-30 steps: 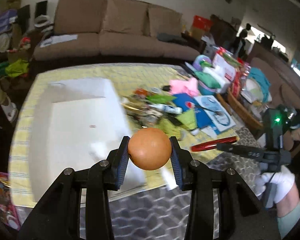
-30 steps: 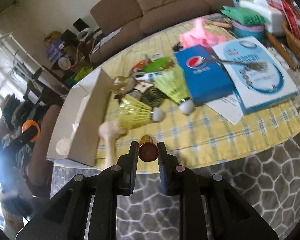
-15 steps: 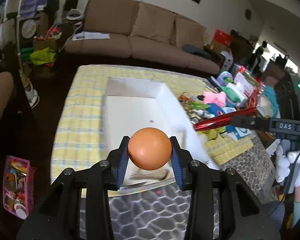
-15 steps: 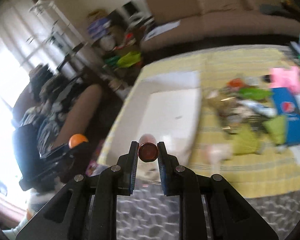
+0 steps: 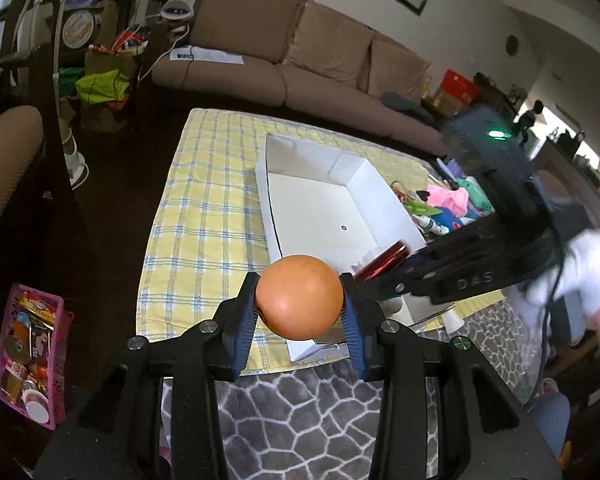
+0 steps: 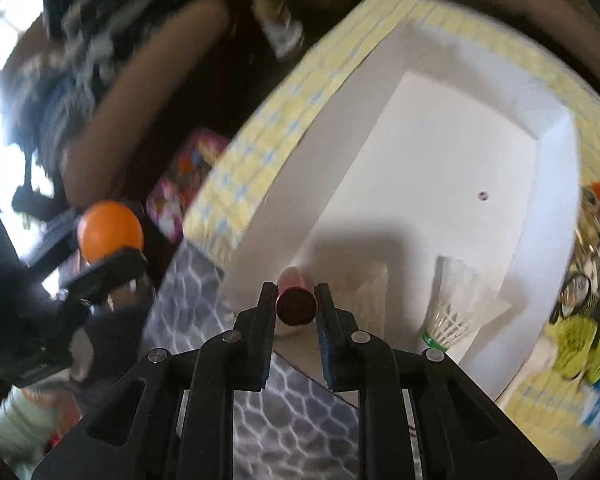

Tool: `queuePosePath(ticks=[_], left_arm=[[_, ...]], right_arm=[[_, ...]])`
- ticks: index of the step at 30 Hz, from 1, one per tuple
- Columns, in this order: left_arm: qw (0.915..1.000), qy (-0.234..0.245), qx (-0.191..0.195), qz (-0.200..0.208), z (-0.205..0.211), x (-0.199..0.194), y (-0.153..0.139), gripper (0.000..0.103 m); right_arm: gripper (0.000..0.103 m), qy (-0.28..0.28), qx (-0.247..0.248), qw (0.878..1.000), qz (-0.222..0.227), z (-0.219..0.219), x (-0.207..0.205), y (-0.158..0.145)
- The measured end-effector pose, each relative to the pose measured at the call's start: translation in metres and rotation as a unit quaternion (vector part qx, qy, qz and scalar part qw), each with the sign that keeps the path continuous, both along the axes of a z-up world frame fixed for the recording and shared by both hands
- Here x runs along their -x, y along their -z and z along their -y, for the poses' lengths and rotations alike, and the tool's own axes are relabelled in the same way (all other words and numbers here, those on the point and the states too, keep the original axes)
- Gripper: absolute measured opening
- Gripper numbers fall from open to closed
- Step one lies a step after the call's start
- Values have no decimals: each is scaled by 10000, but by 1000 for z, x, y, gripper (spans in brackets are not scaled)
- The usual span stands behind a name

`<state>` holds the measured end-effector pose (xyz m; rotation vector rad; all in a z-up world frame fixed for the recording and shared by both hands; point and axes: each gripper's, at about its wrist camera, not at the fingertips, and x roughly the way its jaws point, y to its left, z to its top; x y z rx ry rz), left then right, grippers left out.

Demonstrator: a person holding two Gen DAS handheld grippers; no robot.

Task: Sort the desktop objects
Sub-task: 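Carry the red tube into the white box with right tool while left tool drops the ball there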

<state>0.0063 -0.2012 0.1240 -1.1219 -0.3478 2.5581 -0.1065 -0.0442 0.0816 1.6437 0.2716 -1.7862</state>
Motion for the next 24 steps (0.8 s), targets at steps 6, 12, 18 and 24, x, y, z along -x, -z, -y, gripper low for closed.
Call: queuePosePath(ticks=[6, 12, 18, 24], left_arm=[[10000, 87, -5, 47, -3, 3, 4, 36], [9997, 163, 40, 183, -9, 10, 12, 36], [9987, 398, 133, 297, -34, 26, 18, 36], [9935, 771, 447, 706, -77, 60, 34, 36]], right_arm=[[20, -24, -200, 9983, 547, 27, 33, 26], [46, 470, -83, 9977, 484, 24, 41, 39], [45, 1168, 766, 9899, -235, -41, 26, -9], [46, 1848, 1381, 9699, -777, -126, -2, -44]])
